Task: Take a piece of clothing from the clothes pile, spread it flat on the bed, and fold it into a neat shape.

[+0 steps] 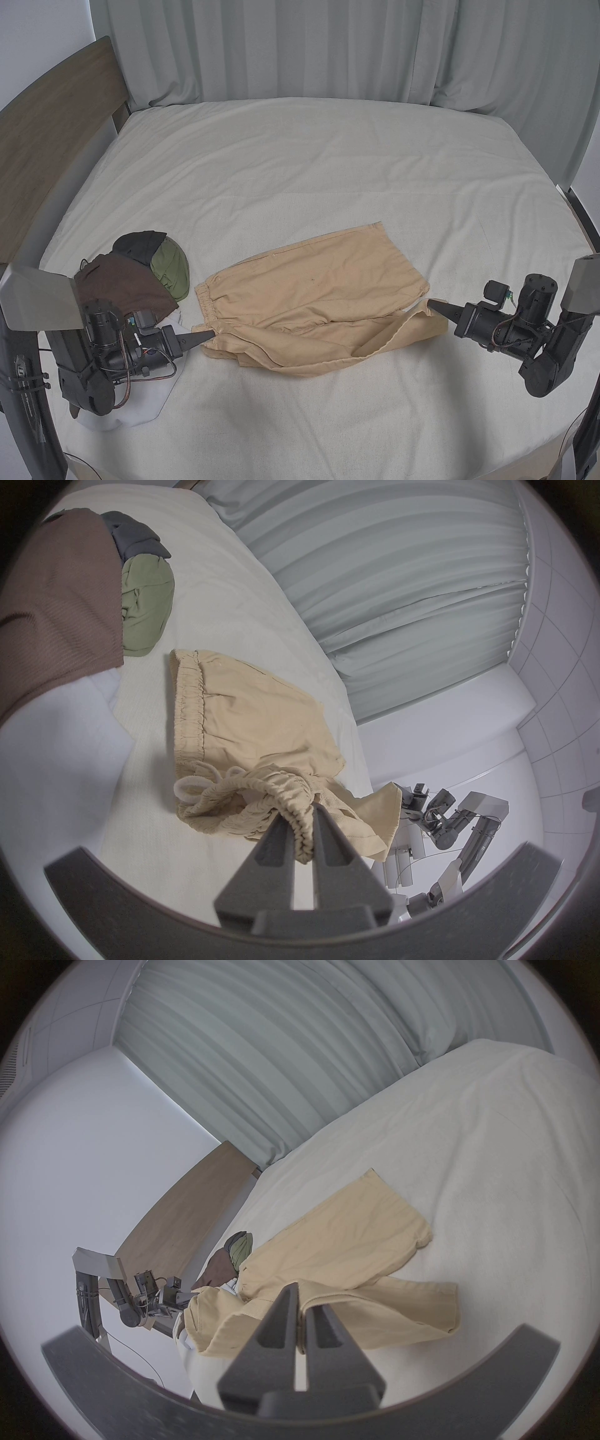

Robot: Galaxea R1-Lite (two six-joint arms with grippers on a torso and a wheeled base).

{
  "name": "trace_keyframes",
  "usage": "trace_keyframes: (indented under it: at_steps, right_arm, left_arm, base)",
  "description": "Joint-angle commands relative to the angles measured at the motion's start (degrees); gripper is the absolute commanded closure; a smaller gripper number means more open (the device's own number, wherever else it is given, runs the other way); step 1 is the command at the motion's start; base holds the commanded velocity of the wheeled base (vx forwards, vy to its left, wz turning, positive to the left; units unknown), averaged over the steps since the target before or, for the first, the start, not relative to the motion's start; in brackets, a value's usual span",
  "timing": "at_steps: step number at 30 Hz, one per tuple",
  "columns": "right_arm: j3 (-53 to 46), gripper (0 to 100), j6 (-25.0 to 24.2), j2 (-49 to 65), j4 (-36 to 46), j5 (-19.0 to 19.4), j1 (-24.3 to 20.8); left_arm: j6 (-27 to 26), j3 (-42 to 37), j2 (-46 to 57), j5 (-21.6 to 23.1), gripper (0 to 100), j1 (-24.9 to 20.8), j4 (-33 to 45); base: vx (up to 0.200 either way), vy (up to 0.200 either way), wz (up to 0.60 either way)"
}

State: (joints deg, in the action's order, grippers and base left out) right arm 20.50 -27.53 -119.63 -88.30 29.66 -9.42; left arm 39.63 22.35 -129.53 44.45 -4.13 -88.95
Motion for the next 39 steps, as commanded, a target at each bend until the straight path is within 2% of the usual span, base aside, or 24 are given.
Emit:
trace_keyframes:
  at_steps: [1, 15, 39]
  right_arm:
    - [1.4, 100, -0.1, 0.3, 0.0, 0.0, -0.4]
    - [3.3, 100, -1.5, 2.0, 0.0, -1.4, -2.7]
    - [14.0, 100, -1.2, 2.4, 1.8, -1.5, -2.3]
  left_arm:
    - [0.0, 0.4, 0.2, -0.3, 100, 0.2, -0.1]
    - [0.0, 0.7, 0.2, -1.0, 100, 0.3, -0.1]
    - [1.4, 3.7, 0.7, -4.4, 100, 1.0, 0.0]
  base:
    - [0.0, 0.0, 0.0]
    - [0.0, 0.0, 0.0]
    - [0.0, 0.0, 0.0]
